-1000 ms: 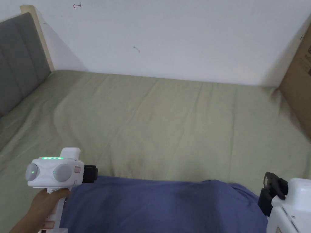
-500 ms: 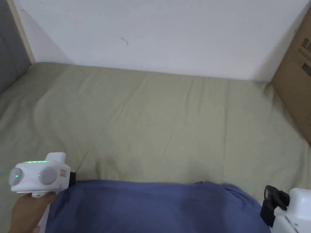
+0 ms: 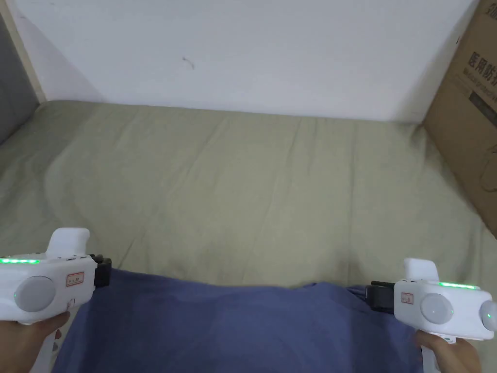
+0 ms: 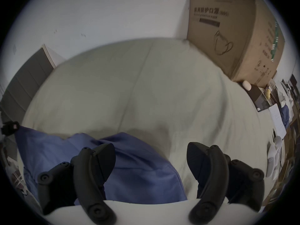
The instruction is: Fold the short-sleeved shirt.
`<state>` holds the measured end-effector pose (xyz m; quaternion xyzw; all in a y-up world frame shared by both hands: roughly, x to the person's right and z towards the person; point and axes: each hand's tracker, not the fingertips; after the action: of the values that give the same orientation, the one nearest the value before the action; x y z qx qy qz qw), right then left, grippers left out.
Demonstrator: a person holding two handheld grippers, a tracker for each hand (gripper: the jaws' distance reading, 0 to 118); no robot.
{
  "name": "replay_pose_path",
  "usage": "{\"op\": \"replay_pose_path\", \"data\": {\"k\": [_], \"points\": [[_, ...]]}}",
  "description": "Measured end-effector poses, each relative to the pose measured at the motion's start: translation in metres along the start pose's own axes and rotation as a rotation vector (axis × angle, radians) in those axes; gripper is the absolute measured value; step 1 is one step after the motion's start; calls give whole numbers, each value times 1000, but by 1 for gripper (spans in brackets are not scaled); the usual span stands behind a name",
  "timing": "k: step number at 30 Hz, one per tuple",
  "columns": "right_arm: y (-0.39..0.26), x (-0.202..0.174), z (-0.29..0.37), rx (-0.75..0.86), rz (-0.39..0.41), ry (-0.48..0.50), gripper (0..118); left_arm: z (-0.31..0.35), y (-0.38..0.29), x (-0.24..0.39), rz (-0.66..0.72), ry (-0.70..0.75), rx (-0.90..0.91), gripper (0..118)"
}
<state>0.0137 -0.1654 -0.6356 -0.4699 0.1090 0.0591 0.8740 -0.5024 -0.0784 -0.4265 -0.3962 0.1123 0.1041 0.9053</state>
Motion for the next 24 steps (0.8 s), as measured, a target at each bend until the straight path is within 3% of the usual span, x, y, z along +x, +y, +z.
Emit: {"op": "replay_pose_path", "data": {"k": [3,4,5,7,10,16,24], "points": [[1,-1,-21,-60,11,-3,89,0,0,-5,2,10,-5,2],[0,-1,-23,-53,0,7,75,1,-1,-6,7,9,-7,2],[-1,-1,-24,-55,-2,11,45,2,-3,-6,9,9,-12,2],[-5,-3,-17,-53,4,28,1,-1,-6,-8,10,13,-20,2],[-9,-6,8,44,46,33,1,-1,-12,-11,5,25,-29,2],[-19,4,106,210,-27,138,1,23,-25,-19,45,26,-8,2],[-75,18,226,325,-56,229,1,98,-67,-29,113,21,50,2]]}}
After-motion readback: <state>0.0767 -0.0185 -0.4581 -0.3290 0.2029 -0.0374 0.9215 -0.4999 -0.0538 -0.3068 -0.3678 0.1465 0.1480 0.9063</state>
